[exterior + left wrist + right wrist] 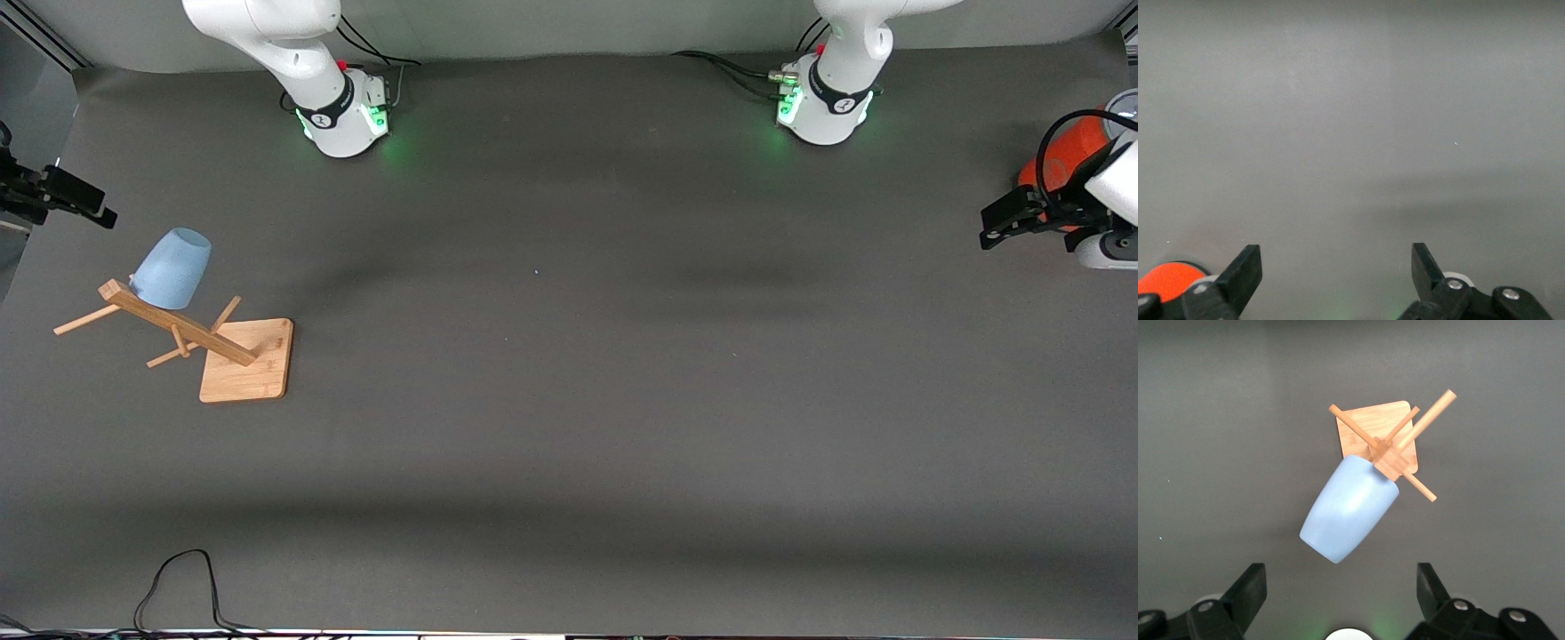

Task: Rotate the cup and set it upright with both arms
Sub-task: 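Reach the right gripper to the blue cup on the wooden stand, then close the right gripper around the blue cup, then lift the cup off the stand and carry it to mid-table, then lower the cup onto the table and open the right gripper, then withdraw the right gripper while the left gripper reaches the cup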

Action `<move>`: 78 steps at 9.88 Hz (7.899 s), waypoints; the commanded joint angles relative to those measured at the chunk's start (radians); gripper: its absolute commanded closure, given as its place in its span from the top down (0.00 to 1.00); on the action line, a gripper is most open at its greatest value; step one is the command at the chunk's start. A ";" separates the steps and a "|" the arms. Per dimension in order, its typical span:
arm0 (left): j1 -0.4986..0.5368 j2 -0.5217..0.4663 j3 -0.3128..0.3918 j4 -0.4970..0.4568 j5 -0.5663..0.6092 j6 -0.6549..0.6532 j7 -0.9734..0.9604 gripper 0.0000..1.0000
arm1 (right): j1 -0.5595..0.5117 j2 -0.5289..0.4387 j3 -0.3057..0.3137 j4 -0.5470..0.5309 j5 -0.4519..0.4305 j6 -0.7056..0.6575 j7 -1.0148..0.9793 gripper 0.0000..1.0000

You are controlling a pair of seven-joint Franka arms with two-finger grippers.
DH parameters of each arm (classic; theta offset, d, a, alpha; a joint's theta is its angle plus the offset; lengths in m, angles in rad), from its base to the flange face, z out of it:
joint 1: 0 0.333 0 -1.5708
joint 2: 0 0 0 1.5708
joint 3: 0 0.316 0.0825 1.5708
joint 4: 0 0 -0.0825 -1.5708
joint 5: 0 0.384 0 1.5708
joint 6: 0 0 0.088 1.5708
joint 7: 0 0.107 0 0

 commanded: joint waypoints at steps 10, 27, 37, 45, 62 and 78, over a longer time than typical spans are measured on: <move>-0.022 0.006 0.003 0.109 -0.013 -0.144 -0.044 1.00 | 0.007 0.050 -0.007 -0.191 0.006 0.211 0.548 1.00; -0.036 0.034 0.000 0.134 -0.041 -0.135 -0.006 1.00 | 0.058 -0.071 -0.020 -0.345 0.024 0.263 0.601 0.44; 0.029 0.061 0.005 0.108 -0.036 -0.026 -0.010 1.00 | 0.778 0.138 -0.018 -0.059 0.055 0.157 1.783 0.44; 0.010 0.077 -0.006 0.108 -0.043 0.006 -0.043 1.00 | 1.057 0.802 -0.018 0.391 0.063 0.298 2.468 0.44; -0.045 0.115 -0.009 0.108 -0.070 0.017 -0.075 1.00 | 1.065 1.100 -0.021 0.599 0.054 0.330 2.656 1.00; -0.597 0.301 -0.012 0.117 0.118 0.239 -0.788 1.00 | 0.339 0.252 -0.021 0.333 0.073 -0.297 0.990 1.00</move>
